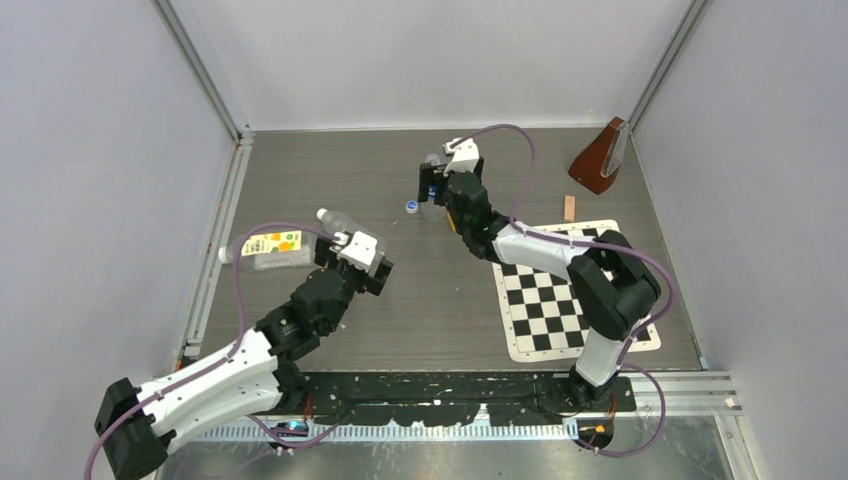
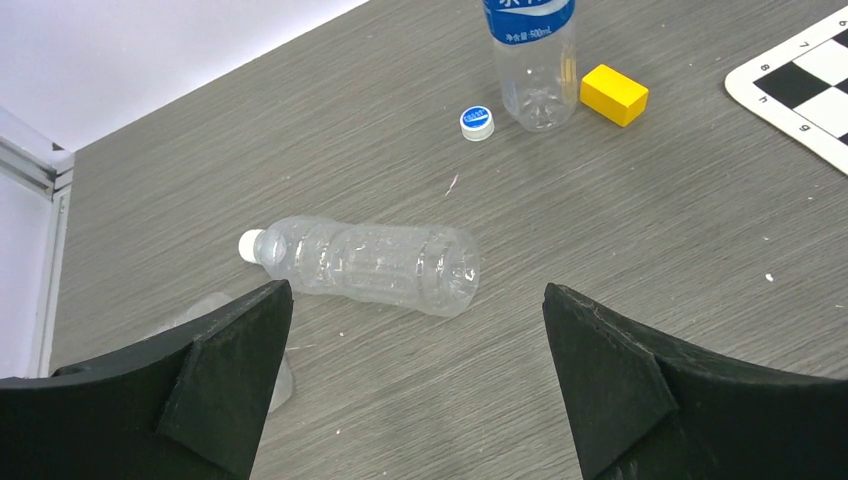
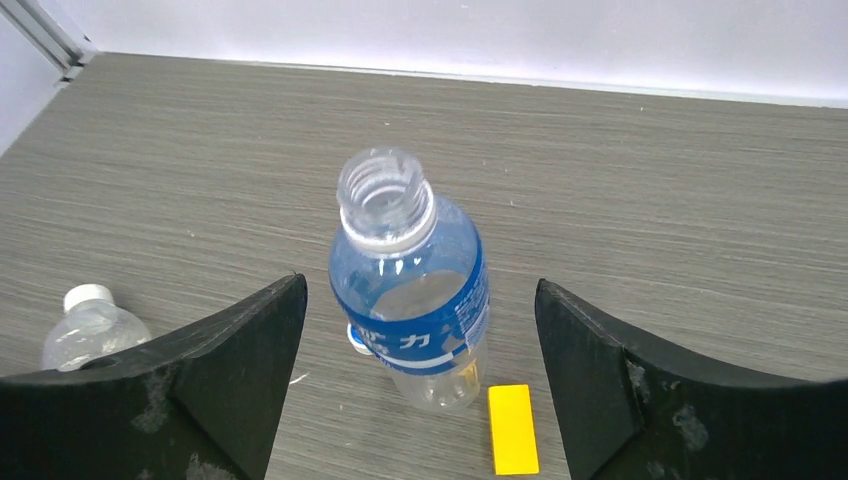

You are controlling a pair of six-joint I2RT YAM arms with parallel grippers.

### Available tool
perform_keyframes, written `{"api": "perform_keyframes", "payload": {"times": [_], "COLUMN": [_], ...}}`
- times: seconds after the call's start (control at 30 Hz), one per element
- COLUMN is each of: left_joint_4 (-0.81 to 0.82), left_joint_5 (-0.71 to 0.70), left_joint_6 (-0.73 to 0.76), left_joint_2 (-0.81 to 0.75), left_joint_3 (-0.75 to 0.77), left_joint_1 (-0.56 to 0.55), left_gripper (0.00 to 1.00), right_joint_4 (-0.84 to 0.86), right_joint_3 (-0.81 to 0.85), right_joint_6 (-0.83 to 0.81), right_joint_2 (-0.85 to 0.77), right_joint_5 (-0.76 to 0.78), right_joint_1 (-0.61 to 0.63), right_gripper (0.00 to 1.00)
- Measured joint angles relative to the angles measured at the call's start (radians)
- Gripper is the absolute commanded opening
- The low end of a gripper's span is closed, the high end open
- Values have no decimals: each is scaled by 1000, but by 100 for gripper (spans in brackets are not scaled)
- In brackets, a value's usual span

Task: Unscrew the bottle caps
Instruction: Place the plastic bottle at the center of the board, then pick up the plastic bottle from the corner of the board.

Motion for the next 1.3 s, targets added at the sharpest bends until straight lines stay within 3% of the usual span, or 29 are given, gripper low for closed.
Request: {"api": "perform_keyframes", "payload": {"times": [0.27, 0.5, 0.73, 1.03, 1.3], "left_joint_4": [-26, -148, -375, -523, -773], "left_joint_5": [-61, -108, -68, 13, 31], "left_joint_6": [-39, -172, -404, -715, -980], "left_joint_2": [-8, 68, 163, 170, 407], "left_joint_3": [2, 74, 237, 291, 553], "left_joint_1": [0, 37, 285, 691, 832], "left_gripper": [100, 100, 100, 98, 100], "right_joint_4": [-3, -75, -230, -417, -545], "right_joint_3": [-65, -187, -265, -342, -344], "right_joint_6": [34, 132, 273, 464, 465], "right_joint_2": [-146, -318, -500, -629, -688], "right_joint_5": [-6, 0, -29, -164, -201], "right_joint_1": [0, 0, 0, 0, 0], "right_gripper": [90, 90, 87, 86, 86]}}
